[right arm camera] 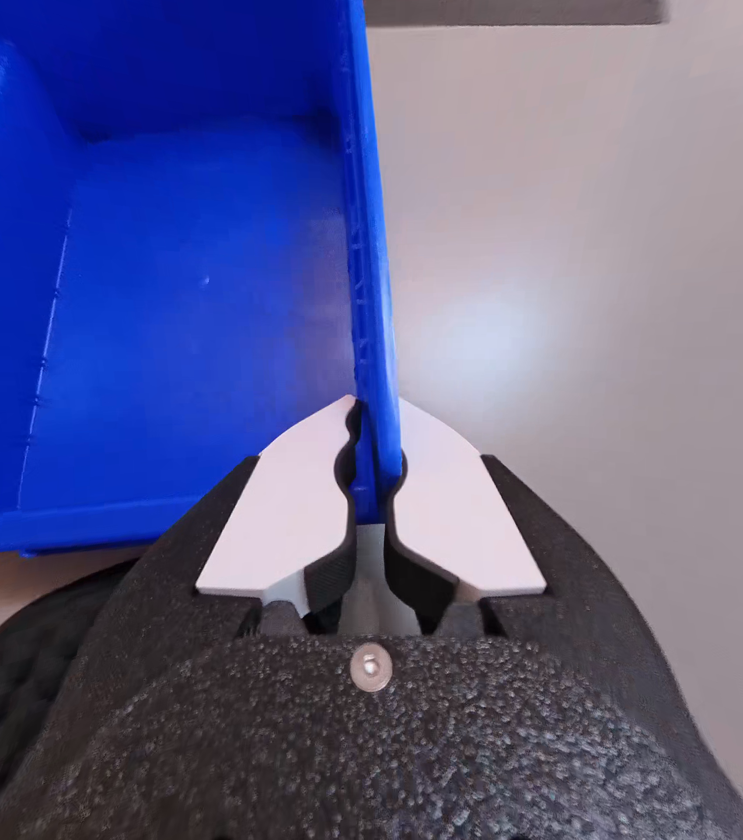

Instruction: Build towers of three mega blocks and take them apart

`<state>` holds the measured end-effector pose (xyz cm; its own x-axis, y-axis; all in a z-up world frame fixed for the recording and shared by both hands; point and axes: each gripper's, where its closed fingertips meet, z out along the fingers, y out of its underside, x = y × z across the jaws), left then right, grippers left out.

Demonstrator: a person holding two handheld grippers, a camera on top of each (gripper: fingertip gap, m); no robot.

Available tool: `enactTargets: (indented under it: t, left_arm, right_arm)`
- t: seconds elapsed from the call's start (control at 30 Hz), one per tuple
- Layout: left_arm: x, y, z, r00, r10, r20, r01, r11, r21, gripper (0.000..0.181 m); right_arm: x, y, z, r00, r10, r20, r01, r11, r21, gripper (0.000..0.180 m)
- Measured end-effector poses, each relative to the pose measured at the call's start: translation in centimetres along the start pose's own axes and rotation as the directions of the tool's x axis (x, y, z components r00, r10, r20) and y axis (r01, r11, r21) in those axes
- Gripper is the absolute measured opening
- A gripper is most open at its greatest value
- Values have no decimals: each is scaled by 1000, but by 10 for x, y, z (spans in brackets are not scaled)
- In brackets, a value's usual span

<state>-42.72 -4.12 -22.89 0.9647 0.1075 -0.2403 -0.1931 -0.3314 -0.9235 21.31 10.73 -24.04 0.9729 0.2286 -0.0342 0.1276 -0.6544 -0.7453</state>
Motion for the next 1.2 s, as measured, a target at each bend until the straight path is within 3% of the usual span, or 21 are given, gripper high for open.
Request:
enactTargets:
  t: [0.1, 0.17, 0.43, 0.63, 0.77, 1.03, 1.2]
  left_arm:
    - [1, 0, 1, 1000, -1, -4, 1, 1000, 2, 15]
    - [1, 0, 1, 1000, -1, -6, 1, 1000, 3, 16]
    - [1, 0, 2, 1000, 6, -6, -6, 1000, 5, 16]
    - [0, 0, 3, 1000, 8, 16, -8, 1000, -5, 15]
    - [-22, 6, 11, 984, 41, 175, -17, 990, -138, 9]
    - [-56, 5, 45, 976, -79, 203, 124, 968, -218, 9]
    - [-57, 11, 32, 961, -131, 245, 181, 964, -195, 7]
  right_arm:
    - [52, -14, 11, 989, 93, -118, -87, 995, 56, 5]
    - [70, -26, 24, 981, 69, -184, -60, 997, 53, 6]
    - [83, -50, 50, 969, 51, -242, -42, 998, 42, 9]
    - [74, -42, 42, 970, 28, -240, -19, 999, 37, 10]
    - [52, -29, 29, 973, -32, -231, 42, 998, 39, 13]
    - [32, -25, 27, 968, -100, -229, 115, 992, 53, 16]
    - [23, -22, 24, 971, -131, -201, 149, 986, 74, 18]
